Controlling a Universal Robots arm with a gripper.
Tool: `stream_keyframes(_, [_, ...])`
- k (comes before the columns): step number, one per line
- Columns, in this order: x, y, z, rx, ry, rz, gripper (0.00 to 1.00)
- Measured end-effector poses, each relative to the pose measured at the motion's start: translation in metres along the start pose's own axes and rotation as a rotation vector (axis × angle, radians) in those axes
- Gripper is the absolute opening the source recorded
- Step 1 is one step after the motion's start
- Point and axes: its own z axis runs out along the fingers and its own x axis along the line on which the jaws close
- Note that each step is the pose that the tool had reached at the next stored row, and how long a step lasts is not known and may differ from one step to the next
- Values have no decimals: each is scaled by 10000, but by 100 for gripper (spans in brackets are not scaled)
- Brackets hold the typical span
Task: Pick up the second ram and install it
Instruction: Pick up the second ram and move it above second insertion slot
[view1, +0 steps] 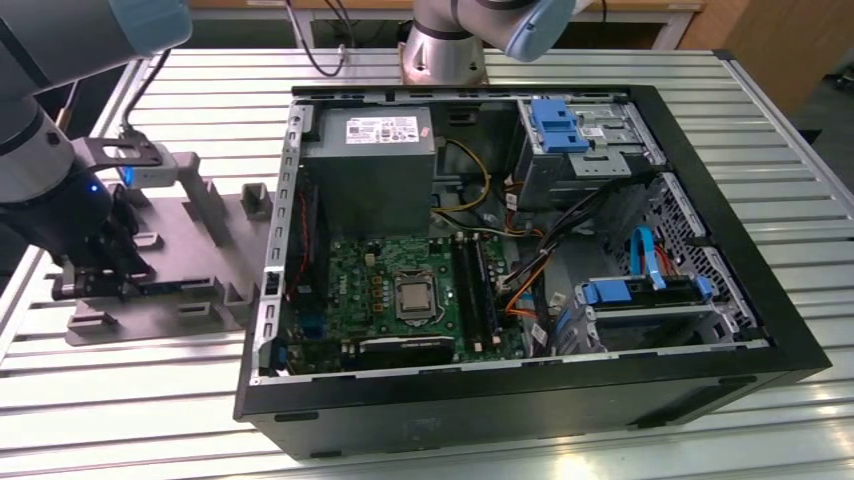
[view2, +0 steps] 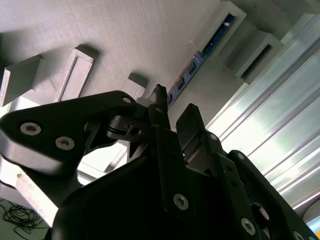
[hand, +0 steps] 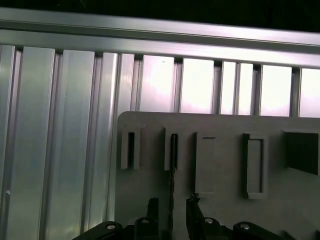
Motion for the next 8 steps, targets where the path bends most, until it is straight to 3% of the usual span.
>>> stream_keyframes(8, [1, 0, 53, 3, 4, 0, 36])
